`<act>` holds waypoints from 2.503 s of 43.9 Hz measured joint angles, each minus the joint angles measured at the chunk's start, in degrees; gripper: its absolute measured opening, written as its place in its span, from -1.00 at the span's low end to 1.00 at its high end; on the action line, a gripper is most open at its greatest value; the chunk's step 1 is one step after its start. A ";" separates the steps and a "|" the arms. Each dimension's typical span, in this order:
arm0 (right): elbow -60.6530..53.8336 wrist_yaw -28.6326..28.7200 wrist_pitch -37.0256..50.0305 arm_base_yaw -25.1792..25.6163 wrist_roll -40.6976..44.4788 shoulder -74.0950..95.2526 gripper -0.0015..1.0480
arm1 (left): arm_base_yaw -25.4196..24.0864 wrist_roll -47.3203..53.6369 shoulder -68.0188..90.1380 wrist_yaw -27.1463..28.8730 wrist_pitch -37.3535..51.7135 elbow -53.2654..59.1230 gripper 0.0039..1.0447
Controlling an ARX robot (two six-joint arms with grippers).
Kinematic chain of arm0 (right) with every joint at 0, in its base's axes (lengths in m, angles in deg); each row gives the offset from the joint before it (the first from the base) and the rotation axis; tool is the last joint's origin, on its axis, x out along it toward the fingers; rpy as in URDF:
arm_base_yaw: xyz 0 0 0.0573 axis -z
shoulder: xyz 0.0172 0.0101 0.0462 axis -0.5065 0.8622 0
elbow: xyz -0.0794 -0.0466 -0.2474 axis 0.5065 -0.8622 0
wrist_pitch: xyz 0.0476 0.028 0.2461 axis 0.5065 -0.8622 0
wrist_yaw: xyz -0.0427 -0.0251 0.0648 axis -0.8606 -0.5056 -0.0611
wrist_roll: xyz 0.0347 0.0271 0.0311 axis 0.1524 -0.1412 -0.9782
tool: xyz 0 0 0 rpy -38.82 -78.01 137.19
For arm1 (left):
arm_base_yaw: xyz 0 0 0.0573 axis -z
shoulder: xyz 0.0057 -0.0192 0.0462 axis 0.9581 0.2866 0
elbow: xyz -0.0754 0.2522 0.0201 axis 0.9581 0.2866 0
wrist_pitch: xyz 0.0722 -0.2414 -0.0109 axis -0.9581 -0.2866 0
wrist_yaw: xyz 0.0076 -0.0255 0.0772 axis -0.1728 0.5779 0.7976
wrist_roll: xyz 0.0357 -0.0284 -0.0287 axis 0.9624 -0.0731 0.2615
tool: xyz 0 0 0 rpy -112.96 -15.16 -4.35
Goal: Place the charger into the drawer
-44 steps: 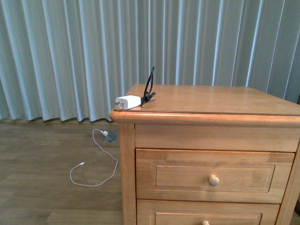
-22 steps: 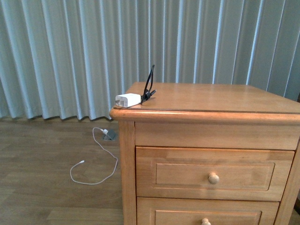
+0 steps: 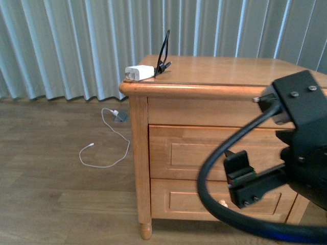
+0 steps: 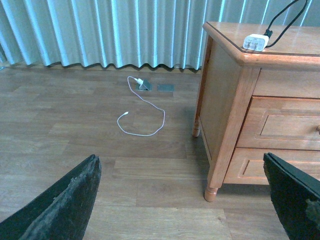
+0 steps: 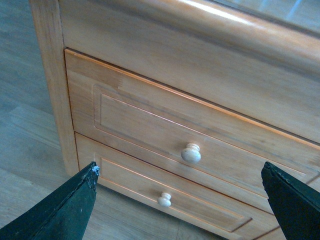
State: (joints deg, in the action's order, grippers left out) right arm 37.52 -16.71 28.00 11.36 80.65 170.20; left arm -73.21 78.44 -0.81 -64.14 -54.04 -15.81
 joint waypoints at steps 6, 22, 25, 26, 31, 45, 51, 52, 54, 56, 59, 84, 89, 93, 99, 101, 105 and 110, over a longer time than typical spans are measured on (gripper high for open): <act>6.82 -0.98 3.08 0.22 1.03 10.99 0.84 | 0.00 0.00 0.00 0.00 0.00 0.00 0.89; 21.99 -6.19 4.70 3.23 1.73 28.35 0.84 | 0.00 0.00 0.00 0.00 0.00 0.00 0.89; 23.71 -6.56 3.85 3.80 1.22 29.64 0.84 | 0.00 -0.02 0.00 0.00 0.00 0.00 0.89; 24.28 -6.75 3.80 4.04 1.05 30.18 0.84 | 0.00 -0.02 0.00 -0.02 0.00 0.00 0.89; 25.86 -7.13 3.30 4.87 0.00 31.87 0.84 | 0.02 -0.02 0.00 0.00 0.00 0.00 0.89; 26.80 -8.90 4.52 4.15 -1.60 33.64 0.84 | 0.02 -0.02 0.00 0.00 0.00 0.00 0.89; 26.97 -9.27 4.98 3.32 -2.12 33.64 0.84 | 0.02 0.00 0.00 0.00 0.00 0.00 0.89; 26.99 -9.33 4.98 3.17 -2.12 33.64 0.84 | 0.00 -0.02 0.00 0.00 0.00 0.00 0.89; 27.15 -9.42 4.96 2.95 -2.12 33.64 0.84 | 0.00 0.00 0.00 0.00 0.00 0.00 0.89; 27.41 -9.46 4.74 2.80 -2.12 33.64 0.84 | 0.02 0.00 0.00 -0.02 0.00 0.00 0.89; 27.69 -9.64 4.76 2.64 -2.12 33.64 0.84 | 0.00 0.00 0.00 -0.02 0.00 0.00 0.89; 27.91 -9.77 4.20 2.29 -1.92 34.42 0.84 | 0.02 -0.02 0.00 0.00 0.00 0.00 0.89; 27.93 -9.86 4.24 2.32 -1.92 34.71 0.84 | 0.00 0.00 0.00 0.00 0.00 0.00 0.89; 27.93 -9.88 4.26 2.32 -1.90 34.73 0.84 | 0.00 -0.02 0.00 0.00 0.00 0.00 0.89; 27.93 -9.99 4.37 2.25 -1.92 34.73 0.84 | 0.00 -0.02 0.00 0.00 0.00 0.00 0.89; 27.96 -10.12 4.50 2.23 -1.95 34.73 0.84 | 0.02 -0.02 0.00 0.00 0.00 0.00 0.89; 28.15 -10.12 4.50 2.14 -1.97 34.77 0.84 | 0.00 -0.02 0.00 0.00 0.00 0.00 0.89; 28.63 -10.49 4.48 2.03 -2.14 34.93 0.83 | 0.00 -0.02 0.00 0.00 0.00 0.00 0.89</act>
State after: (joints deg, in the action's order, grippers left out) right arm 66.15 -27.20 32.48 13.39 78.51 205.13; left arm -73.21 78.42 -0.81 -64.14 -54.04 -15.81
